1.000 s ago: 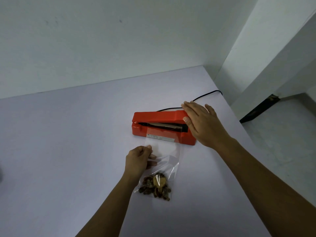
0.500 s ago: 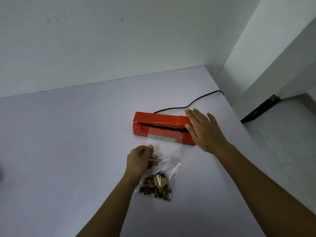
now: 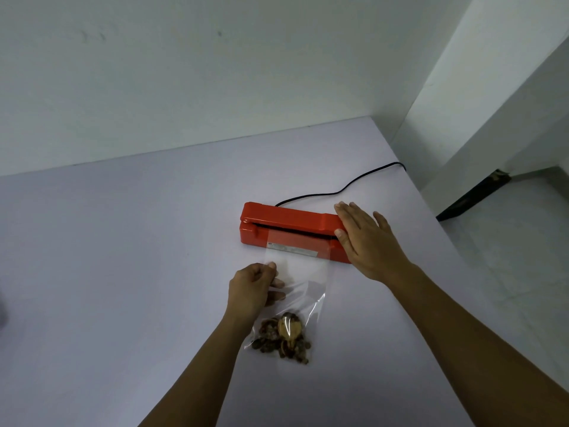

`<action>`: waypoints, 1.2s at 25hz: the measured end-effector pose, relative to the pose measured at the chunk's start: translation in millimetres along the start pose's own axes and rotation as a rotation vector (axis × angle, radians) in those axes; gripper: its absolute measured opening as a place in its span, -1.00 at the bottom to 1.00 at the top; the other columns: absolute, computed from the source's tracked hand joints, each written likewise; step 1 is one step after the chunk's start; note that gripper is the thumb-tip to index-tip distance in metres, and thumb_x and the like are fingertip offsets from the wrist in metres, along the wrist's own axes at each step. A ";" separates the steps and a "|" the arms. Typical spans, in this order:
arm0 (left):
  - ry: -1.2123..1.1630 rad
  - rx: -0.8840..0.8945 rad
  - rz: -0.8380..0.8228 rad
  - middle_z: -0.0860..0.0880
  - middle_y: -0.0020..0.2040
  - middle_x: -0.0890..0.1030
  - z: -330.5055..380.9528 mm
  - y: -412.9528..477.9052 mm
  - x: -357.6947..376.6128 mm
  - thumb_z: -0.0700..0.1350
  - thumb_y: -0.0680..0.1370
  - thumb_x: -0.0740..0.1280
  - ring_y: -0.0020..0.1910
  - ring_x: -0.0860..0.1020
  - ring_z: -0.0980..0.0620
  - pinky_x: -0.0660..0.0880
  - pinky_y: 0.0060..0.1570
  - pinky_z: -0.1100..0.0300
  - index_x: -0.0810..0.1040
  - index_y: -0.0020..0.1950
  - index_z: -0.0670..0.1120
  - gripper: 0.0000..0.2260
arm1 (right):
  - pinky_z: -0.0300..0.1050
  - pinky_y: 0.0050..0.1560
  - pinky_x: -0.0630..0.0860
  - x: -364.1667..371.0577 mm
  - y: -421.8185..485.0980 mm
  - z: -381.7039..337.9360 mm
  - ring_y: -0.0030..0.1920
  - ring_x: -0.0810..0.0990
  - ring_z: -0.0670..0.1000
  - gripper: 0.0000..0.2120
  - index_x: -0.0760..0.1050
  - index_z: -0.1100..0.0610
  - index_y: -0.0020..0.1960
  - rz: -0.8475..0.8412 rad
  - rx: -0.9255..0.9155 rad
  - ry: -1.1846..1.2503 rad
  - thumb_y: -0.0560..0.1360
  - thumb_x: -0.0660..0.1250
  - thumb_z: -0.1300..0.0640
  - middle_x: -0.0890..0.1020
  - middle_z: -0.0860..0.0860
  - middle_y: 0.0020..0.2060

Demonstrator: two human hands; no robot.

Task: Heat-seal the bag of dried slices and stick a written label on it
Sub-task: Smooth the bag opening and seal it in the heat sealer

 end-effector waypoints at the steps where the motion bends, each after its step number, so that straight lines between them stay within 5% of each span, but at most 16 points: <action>1: -0.001 -0.001 0.003 -0.12 -0.23 0.68 0.2 -0.1 -0.2 -0.03 0.57 0.26 -0.37 0.66 -0.06 0.61 -0.35 0.22 0.59 -0.11 -0.18 -0.76 | 0.09 0.44 0.03 1.8 -0.1 0.2 0.49 0.10 0.04 -0.41 0.05 0.11 0.49 0.009 0.001 0.005 0.54 -0.18 -0.13 0.20 0.05 0.48; 8: 0.006 0.007 0.002 -0.10 -0.25 0.68 3.1 -0.6 -2.2 -0.04 0.57 0.27 -0.38 0.66 -0.05 0.61 -0.33 0.19 0.59 -0.14 -0.14 -0.78 | 0.04 0.39 0.17 7.2 -0.3 0.4 0.43 0.27 0.10 -0.41 0.14 0.18 0.46 0.085 0.032 0.029 0.54 -0.18 -0.11 0.33 0.12 0.42; 20: 0.028 -0.011 0.022 -0.12 -0.26 0.67 -2.2 7.5 -0.6 -0.07 0.56 0.28 -0.38 0.65 -0.02 0.56 -0.41 0.29 0.60 -0.13 -0.19 -0.78 | 0.01 0.40 0.02 10.9 2.7 3.5 0.45 0.22 0.06 -0.33 0.11 0.14 0.47 0.067 0.064 -0.003 0.52 -0.30 -0.20 0.30 0.08 0.44; 24: 0.064 0.001 0.020 -0.11 -0.27 0.65 -3.7 11.4 2.1 -0.06 0.56 0.28 -0.44 0.64 0.06 0.63 -0.31 0.12 0.59 -0.12 -0.21 -0.77 | -0.01 0.38 0.00 12.0 2.8 4.8 0.45 0.22 0.05 -0.34 0.12 0.14 0.47 0.069 0.063 -0.012 0.53 -0.32 -0.20 0.31 0.08 0.44; 30: 0.127 0.026 0.029 -0.08 -0.32 0.62 0.9 9.8 3.2 -0.09 0.57 0.27 -0.54 0.57 0.19 0.49 -0.50 0.38 0.58 -0.15 -0.22 -0.77 | -0.01 0.37 -0.01 14.0 3.0 5.9 0.45 0.23 0.05 -0.32 0.13 0.14 0.46 0.072 0.069 -0.020 0.53 -0.35 -0.19 0.31 0.07 0.43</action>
Point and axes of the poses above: each hand's wrist, its own y-axis towards the middle knuckle, its own x-axis out of the palm, z = x × y, the point moved 7 cm from there along y, towards the middle knuckle
